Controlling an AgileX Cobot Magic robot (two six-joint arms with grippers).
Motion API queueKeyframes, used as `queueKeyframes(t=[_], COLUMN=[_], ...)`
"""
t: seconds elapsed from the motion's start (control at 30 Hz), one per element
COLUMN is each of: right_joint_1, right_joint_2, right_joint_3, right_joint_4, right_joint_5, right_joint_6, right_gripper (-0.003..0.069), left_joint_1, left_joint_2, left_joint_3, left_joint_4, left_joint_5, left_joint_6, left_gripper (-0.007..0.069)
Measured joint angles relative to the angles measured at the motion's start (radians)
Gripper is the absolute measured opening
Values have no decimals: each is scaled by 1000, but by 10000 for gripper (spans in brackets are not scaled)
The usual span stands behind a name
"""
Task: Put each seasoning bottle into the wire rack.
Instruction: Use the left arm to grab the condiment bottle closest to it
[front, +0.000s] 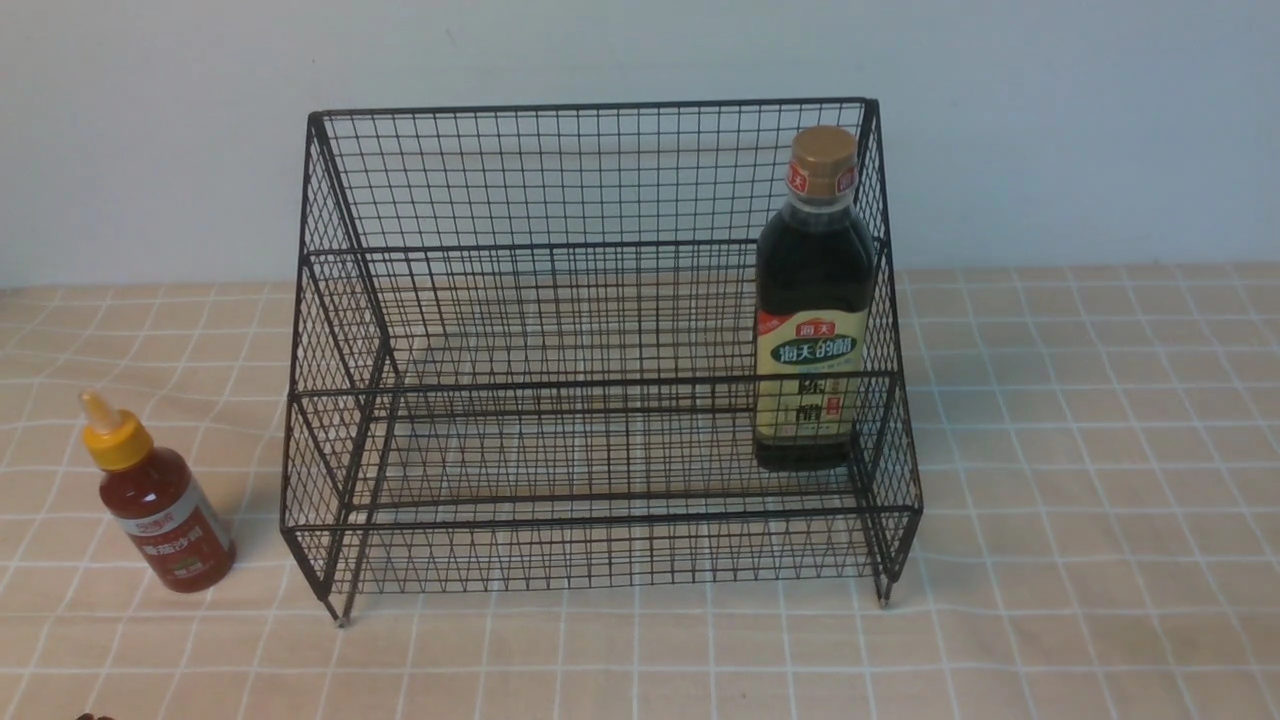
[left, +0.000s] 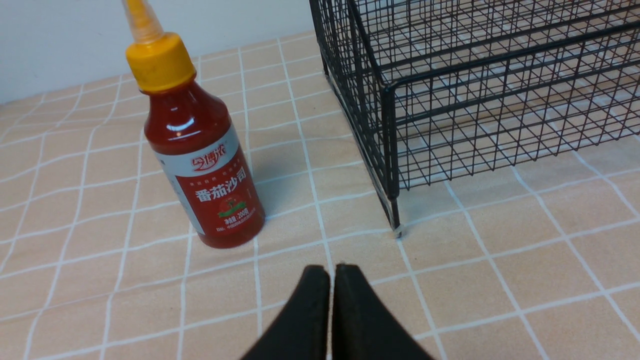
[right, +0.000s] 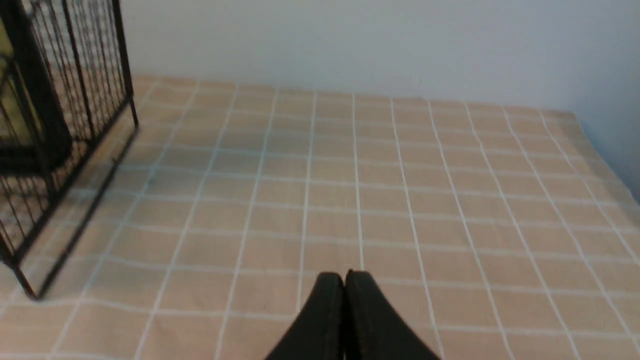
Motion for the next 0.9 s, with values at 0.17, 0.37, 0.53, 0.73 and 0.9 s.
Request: queueKeyframes(t=[0.17, 0.37, 0.53, 0.73, 0.9], right_joint_1=[-15, -15, -15, -15, -15], right_joint_2=[-132, -143, -143, -143, -143], right_joint_3=[86, 87, 87, 87, 87], right_joint_4=[17, 43, 43, 43, 43], right_joint_5=[-25, -29, -29, -29, -29], right_joint_6=[1, 1, 1, -15, -19], right_gripper=[-15, -15, -15, -15, -15], left_joint_1=[0, 0, 0, 0, 0], left_joint_2=[0, -1, -1, -1, -1], left_joint_3=[0, 0, 0, 0, 0], left_joint_4=[0, 0, 0, 0, 0], left_joint_5=[0, 0, 0, 0, 0], left_joint_6=[0, 0, 0, 0, 0], left_gripper=[-7, -7, -7, -7, -7])
